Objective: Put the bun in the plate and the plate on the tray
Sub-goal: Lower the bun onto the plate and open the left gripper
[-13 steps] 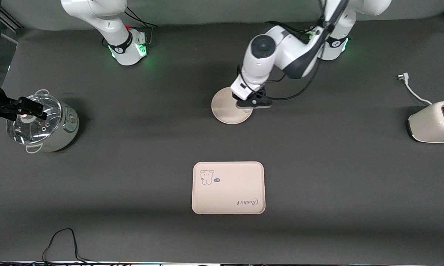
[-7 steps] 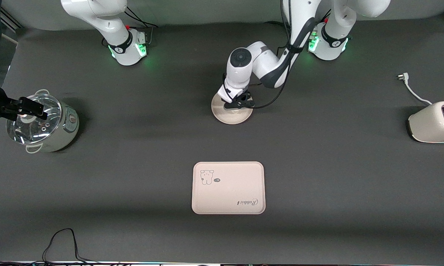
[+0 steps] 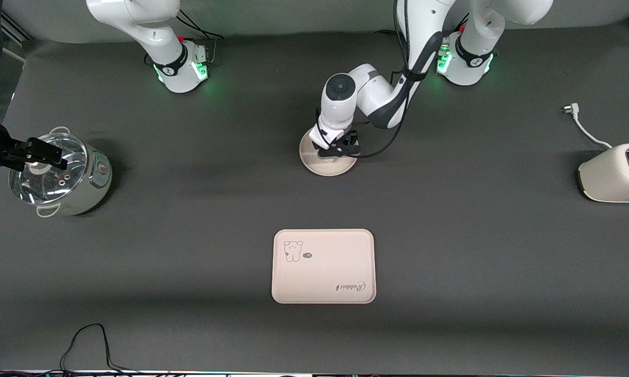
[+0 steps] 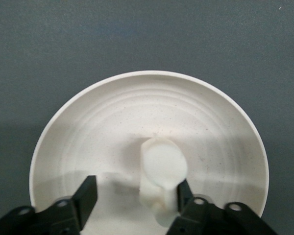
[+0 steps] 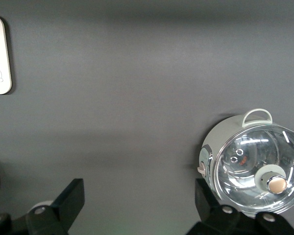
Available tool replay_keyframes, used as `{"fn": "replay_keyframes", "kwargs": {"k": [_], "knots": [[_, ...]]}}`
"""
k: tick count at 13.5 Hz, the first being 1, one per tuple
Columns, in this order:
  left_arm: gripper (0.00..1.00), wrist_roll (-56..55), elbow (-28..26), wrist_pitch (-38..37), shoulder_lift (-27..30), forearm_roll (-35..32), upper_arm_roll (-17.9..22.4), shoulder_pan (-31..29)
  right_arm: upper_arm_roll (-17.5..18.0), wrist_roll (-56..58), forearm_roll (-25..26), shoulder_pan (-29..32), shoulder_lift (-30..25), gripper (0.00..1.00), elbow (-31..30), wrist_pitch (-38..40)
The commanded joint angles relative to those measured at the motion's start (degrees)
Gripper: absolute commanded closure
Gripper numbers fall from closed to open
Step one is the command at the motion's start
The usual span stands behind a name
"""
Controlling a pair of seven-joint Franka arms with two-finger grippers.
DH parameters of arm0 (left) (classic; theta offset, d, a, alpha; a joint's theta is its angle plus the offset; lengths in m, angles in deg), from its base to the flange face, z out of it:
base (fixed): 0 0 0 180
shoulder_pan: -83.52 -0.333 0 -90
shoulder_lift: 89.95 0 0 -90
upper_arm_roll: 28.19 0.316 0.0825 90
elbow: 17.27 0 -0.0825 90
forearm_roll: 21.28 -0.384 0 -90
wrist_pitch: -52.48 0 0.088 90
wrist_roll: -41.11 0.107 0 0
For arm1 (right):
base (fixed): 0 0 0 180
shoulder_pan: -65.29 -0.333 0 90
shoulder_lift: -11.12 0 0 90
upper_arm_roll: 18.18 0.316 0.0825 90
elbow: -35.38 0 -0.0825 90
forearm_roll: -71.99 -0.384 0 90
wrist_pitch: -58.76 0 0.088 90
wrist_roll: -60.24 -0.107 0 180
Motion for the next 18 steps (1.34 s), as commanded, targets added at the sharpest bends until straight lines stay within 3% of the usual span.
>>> {"fn": "replay_keyframes", "kwargs": {"k": [1, 12, 18], "knots": [[0.00, -1.62, 0.15, -0.18, 0.46, -1.21, 0.77, 0.97, 0.08, 0.88, 0.62, 0.08, -0.69, 0.00, -0.63, -0.01], [0.00, -1.62, 0.15, -0.27, 0.46, -1.65, 0.77, 0.79, 0.17, 0.70, 0.54, -0.36, -2.01, 0.00, -2.30, -0.01], [0.00, -0.31, 1.64, -3.16, 3.71, -1.65, 1.38, -0.17, 0.43, 0.61, 0.54, -0.44, -2.36, 0.00, -3.00, -0.10]]}}
